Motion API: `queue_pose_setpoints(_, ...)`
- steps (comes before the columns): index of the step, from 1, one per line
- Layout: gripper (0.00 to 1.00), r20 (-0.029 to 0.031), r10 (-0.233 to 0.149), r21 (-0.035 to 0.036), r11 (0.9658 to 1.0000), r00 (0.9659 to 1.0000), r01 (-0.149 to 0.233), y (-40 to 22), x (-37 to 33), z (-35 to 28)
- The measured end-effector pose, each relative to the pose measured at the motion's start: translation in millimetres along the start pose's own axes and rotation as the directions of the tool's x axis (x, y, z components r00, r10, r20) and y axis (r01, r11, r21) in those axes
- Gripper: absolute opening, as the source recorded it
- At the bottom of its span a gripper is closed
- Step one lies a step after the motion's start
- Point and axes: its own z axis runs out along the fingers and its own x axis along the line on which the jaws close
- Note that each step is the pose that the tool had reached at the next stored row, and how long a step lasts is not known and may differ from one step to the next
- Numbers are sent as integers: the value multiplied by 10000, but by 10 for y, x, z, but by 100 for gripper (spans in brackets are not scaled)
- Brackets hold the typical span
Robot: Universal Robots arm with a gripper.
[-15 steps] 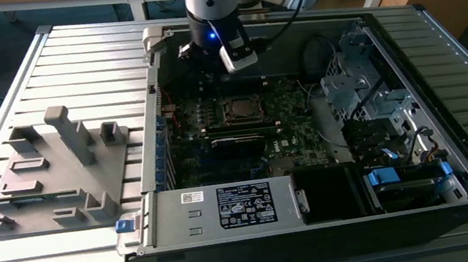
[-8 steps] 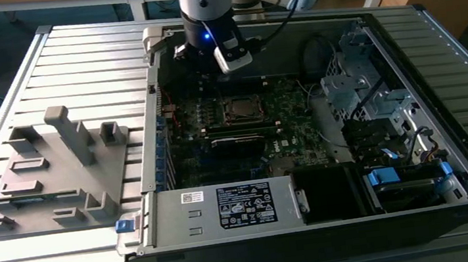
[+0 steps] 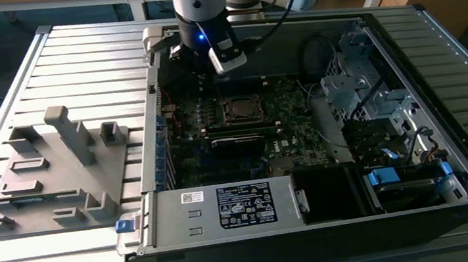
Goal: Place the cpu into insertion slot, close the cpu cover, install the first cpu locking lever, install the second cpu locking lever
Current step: 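Install the first cpu locking lever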
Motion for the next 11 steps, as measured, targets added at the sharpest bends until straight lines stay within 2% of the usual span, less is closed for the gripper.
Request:
queue_pose_setpoints(5, 11, 32, -4, -10, 10000, 10000, 4, -5, 41, -2)
queue_pose_setpoints(11, 11, 33, -5, -14, 10000, 10000, 5, -4, 46, -2)
